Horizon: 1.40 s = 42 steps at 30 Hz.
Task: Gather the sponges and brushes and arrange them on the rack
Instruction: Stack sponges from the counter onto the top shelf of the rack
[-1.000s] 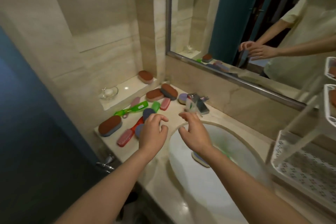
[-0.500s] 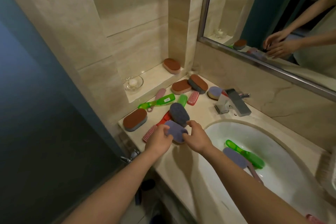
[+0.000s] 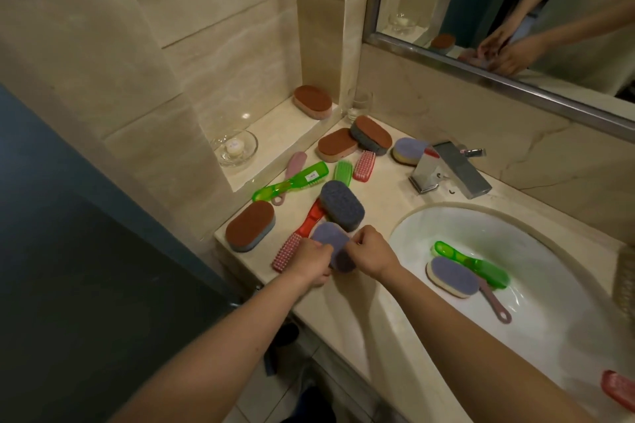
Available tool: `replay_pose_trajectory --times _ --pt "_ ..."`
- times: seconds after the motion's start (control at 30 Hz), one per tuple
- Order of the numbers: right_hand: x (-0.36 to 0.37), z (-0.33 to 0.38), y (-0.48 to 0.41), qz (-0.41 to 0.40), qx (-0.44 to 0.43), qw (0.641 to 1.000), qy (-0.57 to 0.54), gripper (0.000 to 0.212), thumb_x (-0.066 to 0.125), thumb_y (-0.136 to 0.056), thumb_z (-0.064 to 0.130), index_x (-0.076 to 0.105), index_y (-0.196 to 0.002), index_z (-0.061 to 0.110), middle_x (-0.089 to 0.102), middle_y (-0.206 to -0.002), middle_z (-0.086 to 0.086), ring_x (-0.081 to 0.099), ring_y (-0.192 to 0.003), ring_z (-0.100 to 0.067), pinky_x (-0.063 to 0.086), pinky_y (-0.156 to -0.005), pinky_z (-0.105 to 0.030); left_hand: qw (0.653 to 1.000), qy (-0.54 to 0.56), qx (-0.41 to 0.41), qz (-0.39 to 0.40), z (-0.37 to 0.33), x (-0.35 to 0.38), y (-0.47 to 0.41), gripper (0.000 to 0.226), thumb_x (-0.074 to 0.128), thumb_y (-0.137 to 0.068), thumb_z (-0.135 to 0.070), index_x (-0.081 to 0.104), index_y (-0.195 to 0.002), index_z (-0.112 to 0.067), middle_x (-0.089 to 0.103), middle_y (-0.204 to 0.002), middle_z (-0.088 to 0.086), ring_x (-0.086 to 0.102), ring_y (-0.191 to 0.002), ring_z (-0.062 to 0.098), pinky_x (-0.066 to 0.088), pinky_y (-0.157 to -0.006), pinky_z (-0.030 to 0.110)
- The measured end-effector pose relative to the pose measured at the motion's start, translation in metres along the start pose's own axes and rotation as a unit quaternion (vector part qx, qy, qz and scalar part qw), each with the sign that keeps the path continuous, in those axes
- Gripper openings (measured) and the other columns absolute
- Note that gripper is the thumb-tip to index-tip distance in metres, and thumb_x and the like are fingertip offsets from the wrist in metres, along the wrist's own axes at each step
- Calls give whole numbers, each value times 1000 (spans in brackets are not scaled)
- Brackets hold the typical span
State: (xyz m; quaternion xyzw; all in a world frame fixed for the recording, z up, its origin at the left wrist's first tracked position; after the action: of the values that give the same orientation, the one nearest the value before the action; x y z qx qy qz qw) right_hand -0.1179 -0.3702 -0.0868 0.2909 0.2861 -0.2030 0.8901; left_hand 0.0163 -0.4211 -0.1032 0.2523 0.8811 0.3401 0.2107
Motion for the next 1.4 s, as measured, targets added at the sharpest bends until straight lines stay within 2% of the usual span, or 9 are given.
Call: replay_pose_trajectory --times 0.07,0.17,0.33,0.47,0.67,0.87,1.0,1.17,1.4 --pt "-4 -1 1 -17 11 999 -36 17 51 -93 22 52 -85 8 56 -82 -6 52 -79 -22 36 -66 -29 999 36 -27 12 9 7 -5 27 41 -100 -30 52 -113 -9 65 -94 19 66 -73 29 45 -49 22" --pt "-12 -3 6 -29 4 997 -78 27 49 -94 23 56 -74 6 52 -66 -2 49 -69 -20 37 -61 -31 995 80 -56 28 20 16 -7 58 37 -99 -50 38 -139 -7 56 -132 19 62 -110 38 55 -57 32" --pt "-34 -22 19 -40 25 977 -207 9 50 -88 10 54 -82 15 60 -74 -7 55 -67 -21 48 -67 -37 1000 -8 27 12 -10 39 1 69 31 -94 -63 57 -124 -7 65 -109 13 63 -93 26 53 -79 35" --pt "-67 -47 32 -52 44 965 -255 28 45 -82 -5 65 -97 9 63 -76 -8 58 -69 -19 47 -61 -28 995 -45 42 75 -24 82 11 65 54 -84 -61 55 -120 -7 67 -99 9 65 -86 19 48 -60 28" --pt "-107 -107 41 -81 61 955 -279 29 47 -86 -9 65 -89 14 61 -76 -1 53 -67 -12 40 -60 -19 991 -68 37 107 -35 143 17 54 53 -88 -43 43 -125 -4 60 -112 12 61 -97 26 46 -69 31" --pt "-126 -167 28 -137 86 968 -192 25 49 -88 -2 61 -104 12 61 -102 -1 60 -101 -21 45 -93 -30 991 -96 25 94 -30 186 4 52 47 -93 -36 40 -133 -3 57 -119 15 56 -99 27 43 -78 30" --pt "-128 -199 11 -105 110 983 -102 29 51 -87 3 60 -114 8 62 -105 -5 58 -98 -23 42 -81 -26 991 -115 2 71 -16 199 -16 52 45 -95 -38 38 -133 -4 52 -110 9 53 -97 26 44 -82 31" --pt "-117 -221 -8 -90 106 990 -17 37 57 -86 11 58 -122 7 61 -122 -15 57 -114 -33 47 -91 -37 990 -128 -19 58 -2 214 -35 53 45 -95 -39 40 -133 -3 55 -113 12 54 -98 26 40 -80 32" --pt "-94 -243 -28 -86 89 989 75 44 63 -79 15 58 -123 10 62 -119 -14 58 -110 -32 47 -94 -38 991 -121 -29 46 12 223 -54 38 45 -95 -36 43 -121 -8 55 -105 8 54 -89 21 41 -75 32"
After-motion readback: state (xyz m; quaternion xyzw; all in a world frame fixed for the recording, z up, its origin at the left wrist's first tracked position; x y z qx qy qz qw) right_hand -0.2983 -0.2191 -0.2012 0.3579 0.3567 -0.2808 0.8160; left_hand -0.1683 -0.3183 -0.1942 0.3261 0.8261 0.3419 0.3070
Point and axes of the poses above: each hand's wrist, its own y-axis away from the middle knuckle, its own x-axis out of the palm, z = x × y, the point moved 8 cm from there along -y, towards the middle knuckle
